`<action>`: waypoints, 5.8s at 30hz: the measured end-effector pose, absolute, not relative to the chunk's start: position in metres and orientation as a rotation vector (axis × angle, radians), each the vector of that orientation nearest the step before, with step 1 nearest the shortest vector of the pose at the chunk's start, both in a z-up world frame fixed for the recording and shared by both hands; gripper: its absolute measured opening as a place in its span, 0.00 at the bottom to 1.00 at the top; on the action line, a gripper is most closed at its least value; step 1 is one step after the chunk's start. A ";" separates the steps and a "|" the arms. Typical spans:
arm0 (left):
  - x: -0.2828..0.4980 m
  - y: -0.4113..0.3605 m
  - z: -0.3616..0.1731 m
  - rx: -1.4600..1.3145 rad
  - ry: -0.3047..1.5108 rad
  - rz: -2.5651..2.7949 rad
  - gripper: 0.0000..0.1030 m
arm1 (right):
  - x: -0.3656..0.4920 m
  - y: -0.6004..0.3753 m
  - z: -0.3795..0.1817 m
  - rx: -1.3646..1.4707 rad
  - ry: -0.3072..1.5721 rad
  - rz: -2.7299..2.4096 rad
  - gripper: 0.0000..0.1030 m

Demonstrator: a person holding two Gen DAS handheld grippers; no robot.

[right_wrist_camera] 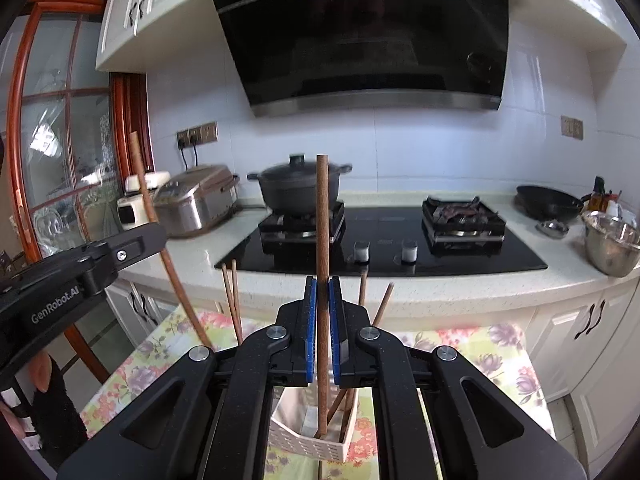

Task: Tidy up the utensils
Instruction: 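Open both grippers and withdraw them from the caddy, then close the right gripper on a white spoon handle while the left gripper approaches another spoon, then lift the white spoon with the right gripper while the left gripper grasps another white spoon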

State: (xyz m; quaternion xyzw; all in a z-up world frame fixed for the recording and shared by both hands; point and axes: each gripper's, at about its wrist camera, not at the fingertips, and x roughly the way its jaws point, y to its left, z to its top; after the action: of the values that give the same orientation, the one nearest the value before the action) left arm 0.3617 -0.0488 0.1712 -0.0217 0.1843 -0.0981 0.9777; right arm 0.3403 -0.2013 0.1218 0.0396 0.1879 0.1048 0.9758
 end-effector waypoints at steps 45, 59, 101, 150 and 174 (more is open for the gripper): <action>0.226 0.003 -0.011 0.062 0.493 0.043 0.93 | 0.189 -0.198 -0.042 0.091 0.581 0.229 0.45; 0.191 0.007 -0.057 0.062 0.561 0.041 0.93 | 0.171 -0.152 -0.098 -0.008 0.787 0.261 0.45; 0.221 -0.046 -0.076 0.110 0.730 -0.174 0.55 | 0.192 -0.201 -0.071 0.165 0.743 0.213 0.33; 0.190 -0.065 -0.033 0.143 0.608 -0.253 0.28 | 0.160 -0.207 -0.033 0.181 0.591 0.256 0.33; 0.188 -0.063 -0.025 0.144 0.574 -0.259 0.00 | 0.160 -0.207 -0.024 0.187 0.567 0.253 0.05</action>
State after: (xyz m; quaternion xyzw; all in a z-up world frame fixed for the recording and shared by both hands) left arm 0.1881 -0.0631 -0.0247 0.0708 0.2822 -0.1270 0.9483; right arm 0.1605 -0.2074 -0.0243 0.0920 0.2786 0.1244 0.9479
